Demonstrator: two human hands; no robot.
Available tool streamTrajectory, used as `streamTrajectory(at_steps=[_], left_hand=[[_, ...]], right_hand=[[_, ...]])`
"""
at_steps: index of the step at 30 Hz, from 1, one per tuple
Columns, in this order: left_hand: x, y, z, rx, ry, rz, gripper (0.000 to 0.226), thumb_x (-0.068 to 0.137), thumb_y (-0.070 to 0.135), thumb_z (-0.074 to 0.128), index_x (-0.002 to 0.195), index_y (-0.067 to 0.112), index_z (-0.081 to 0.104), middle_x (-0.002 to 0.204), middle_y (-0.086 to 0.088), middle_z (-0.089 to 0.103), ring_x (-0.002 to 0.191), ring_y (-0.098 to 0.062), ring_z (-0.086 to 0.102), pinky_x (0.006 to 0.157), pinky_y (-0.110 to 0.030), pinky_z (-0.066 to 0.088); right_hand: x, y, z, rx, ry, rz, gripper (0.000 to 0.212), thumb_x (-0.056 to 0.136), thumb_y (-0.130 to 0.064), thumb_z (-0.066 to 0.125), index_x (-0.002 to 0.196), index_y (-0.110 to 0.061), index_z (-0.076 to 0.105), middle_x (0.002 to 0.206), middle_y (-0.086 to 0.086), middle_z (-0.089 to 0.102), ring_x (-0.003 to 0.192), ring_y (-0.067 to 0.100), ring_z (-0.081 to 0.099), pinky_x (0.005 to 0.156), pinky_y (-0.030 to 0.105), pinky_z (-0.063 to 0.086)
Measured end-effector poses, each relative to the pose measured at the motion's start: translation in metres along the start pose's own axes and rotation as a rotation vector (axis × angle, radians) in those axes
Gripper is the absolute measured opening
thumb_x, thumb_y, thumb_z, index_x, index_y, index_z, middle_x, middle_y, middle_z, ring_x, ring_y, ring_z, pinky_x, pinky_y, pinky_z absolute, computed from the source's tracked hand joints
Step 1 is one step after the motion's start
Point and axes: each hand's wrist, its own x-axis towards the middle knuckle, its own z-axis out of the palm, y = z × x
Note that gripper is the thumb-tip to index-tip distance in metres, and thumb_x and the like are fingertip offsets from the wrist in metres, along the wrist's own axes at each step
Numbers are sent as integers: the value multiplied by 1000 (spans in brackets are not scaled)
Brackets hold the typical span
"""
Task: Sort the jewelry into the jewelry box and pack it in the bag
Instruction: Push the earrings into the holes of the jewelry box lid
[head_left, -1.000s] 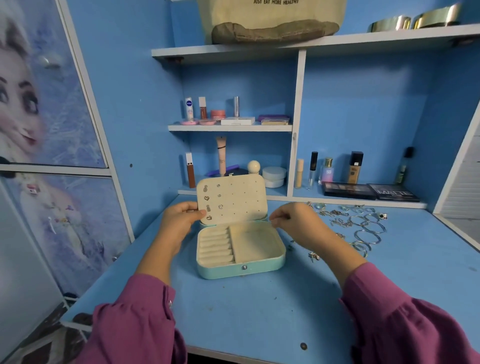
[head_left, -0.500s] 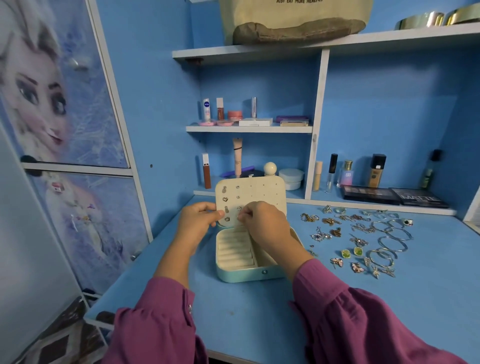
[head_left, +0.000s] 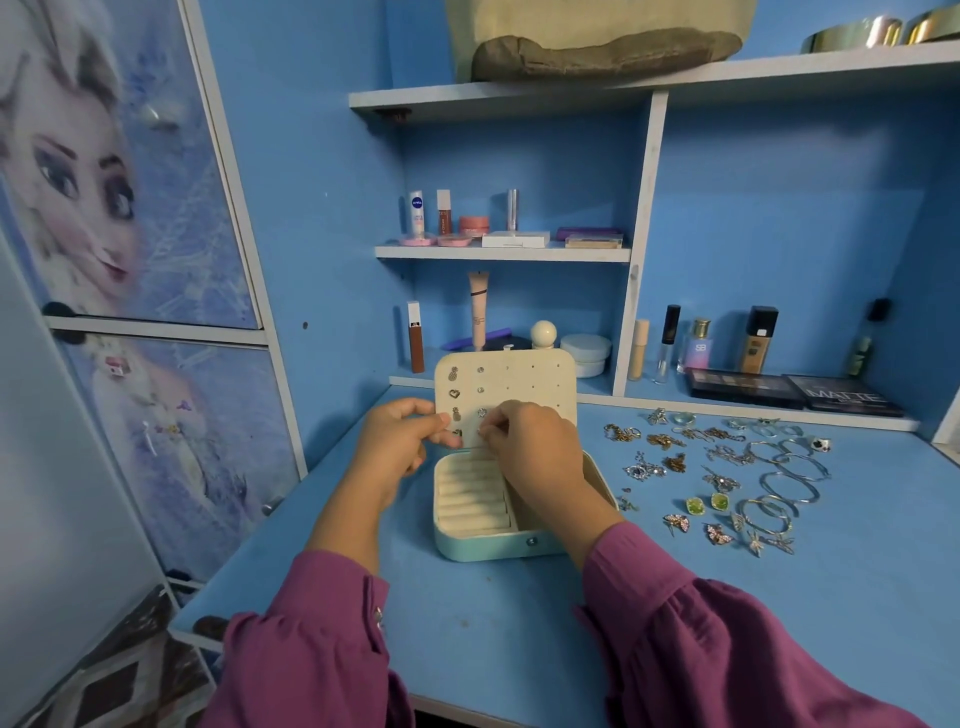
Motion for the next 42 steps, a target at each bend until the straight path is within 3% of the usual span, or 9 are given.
streamTrajectory(at_steps=[4,11,14,19,22,27,35,40,42], left_hand=[[-2,2,-1,-32,-131,-33,6,92,10,54,89,4,55,88,-9,75,32,-7,22,35,-17,18],[-2,1,0,-78,-231,-109,15,92,5,51,106,0,50,97,-12,74,31,-5,22,33,-16,18],[-4,3,0,-154,-259,-135,5,90,0,47,93,4,47,99,-16,73,31,-4,20,34,-15,15],[-6,4,-1,-304,-307,-260,19,85,0,32,83,4,50,103,-20,71,29,-3,17,30,-14,15],[-3,1,-5,-437,-328,-352,29,82,6,27,102,2,47,106,-26,68,27,-4,19,30,-13,15],[2,-4,-6,-522,-355,-425,45,92,24,30,126,0,47,113,-32,63,26,-4,20,27,-12,15],[5,-7,-6,-534,-381,-458,33,95,16,36,106,-7,57,100,-24,70,23,-5,23,24,-11,17],[4,-7,-5,-516,-410,-421,26,84,13,51,104,-3,59,91,-21,72,23,-4,23,25,-10,18],[4,-7,-2,-464,-407,-379,20,80,10,57,98,1,60,80,-14,70,24,-3,23,25,-10,17]], right_hand=[[-1,-1,-3,0,27,9,17,92,-30,53,94,-21,66,93,1,69,90,24,60,78,34,42],[-3,-3,-5,-3,-1,9,16,92,-28,53,94,-20,67,93,2,69,89,24,60,76,33,42],[-5,2,-11,85,2,65,13,89,-26,55,89,-20,67,90,0,69,88,22,60,76,33,45],[-2,33,-35,162,-38,253,17,86,-26,58,88,-13,69,86,4,68,81,21,61,66,32,46],[1,57,-50,175,-47,338,17,87,-24,57,92,-10,66,85,7,66,70,19,55,61,30,42],[-8,73,-59,378,-89,248,19,84,-28,70,96,-31,55,84,0,67,78,16,60,58,25,44],[-14,77,-70,540,-116,209,21,82,-14,73,68,-22,60,70,-4,63,41,-8,49,40,5,34],[-15,81,-72,599,-125,203,5,81,-11,73,80,-15,71,83,3,72,73,5,63,61,9,45],[-14,85,-70,594,-134,212,6,81,-11,73,86,-14,73,82,0,72,71,2,63,58,5,44]])
